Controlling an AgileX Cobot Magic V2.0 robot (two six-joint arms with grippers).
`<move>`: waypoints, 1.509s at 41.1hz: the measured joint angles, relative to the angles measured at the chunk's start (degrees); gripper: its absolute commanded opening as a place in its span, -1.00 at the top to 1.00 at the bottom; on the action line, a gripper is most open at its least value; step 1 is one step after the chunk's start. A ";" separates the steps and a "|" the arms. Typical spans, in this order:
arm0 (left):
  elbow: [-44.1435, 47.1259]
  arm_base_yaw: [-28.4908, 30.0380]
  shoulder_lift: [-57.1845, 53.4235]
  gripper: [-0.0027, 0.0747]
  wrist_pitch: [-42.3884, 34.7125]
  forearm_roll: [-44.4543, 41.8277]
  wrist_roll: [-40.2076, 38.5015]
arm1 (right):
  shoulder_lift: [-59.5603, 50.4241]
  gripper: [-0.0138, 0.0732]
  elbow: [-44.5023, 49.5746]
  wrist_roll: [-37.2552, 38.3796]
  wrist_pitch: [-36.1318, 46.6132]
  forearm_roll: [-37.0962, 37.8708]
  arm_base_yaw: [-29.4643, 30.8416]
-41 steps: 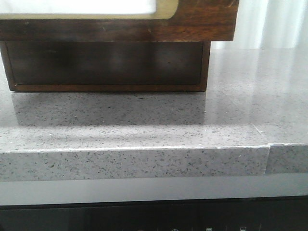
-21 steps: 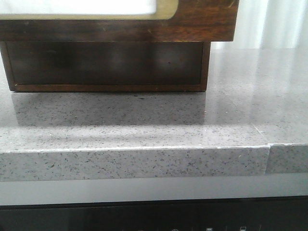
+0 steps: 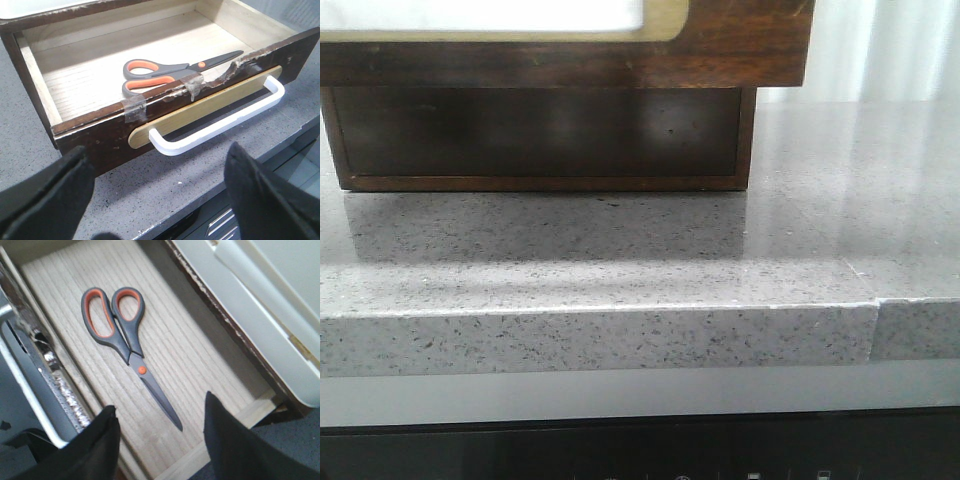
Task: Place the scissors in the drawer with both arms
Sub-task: 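Lower the scissors into the drawer and open the right gripper, then release the drawer handle with the left gripper and withdraw both grippers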
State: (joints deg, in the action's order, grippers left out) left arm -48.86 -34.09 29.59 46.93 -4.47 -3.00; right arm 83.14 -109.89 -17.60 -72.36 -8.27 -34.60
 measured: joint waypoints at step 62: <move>0.00 0.00 0.00 0.98 0.00 0.00 0.00 | -45.82 0.84 52.82 12.18 20.86 0.13 0.00</move>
State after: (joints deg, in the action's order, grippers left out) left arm -48.86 -34.09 29.59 46.93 -4.47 -3.00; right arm 37.33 -57.08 -5.42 -51.50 -8.14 -34.60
